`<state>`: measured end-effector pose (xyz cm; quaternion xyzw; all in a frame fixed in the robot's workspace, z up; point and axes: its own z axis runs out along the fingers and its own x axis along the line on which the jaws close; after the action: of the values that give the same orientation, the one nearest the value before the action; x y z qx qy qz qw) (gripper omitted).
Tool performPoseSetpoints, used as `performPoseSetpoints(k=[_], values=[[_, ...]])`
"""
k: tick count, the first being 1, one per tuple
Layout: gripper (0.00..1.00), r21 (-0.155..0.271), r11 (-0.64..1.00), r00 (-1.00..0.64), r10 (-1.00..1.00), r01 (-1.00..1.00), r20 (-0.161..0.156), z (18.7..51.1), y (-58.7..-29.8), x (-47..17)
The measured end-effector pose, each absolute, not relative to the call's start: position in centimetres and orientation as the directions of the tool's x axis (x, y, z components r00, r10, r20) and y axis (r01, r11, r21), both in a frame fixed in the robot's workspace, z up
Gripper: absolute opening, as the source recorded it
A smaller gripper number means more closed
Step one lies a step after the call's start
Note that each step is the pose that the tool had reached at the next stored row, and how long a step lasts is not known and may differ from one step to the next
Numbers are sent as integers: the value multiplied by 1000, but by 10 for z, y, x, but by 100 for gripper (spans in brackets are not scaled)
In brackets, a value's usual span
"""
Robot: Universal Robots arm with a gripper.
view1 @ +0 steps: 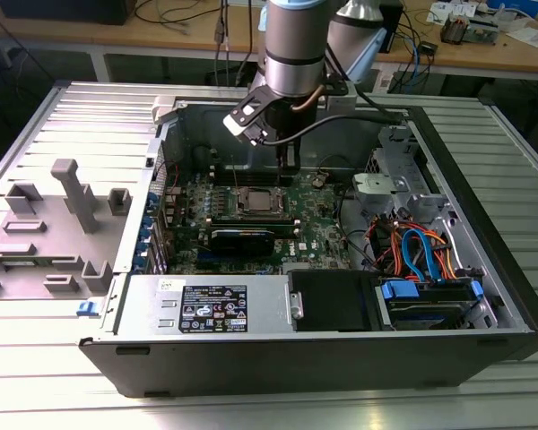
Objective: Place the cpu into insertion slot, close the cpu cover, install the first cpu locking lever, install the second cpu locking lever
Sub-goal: 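Close the cpu cover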
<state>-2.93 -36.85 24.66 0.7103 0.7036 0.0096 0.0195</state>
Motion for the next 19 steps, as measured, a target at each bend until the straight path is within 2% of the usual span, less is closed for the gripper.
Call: performPoseSetpoints(k=[19], values=[[11, 41, 16, -15, 1000, 999, -14, 214, -368, -87]])
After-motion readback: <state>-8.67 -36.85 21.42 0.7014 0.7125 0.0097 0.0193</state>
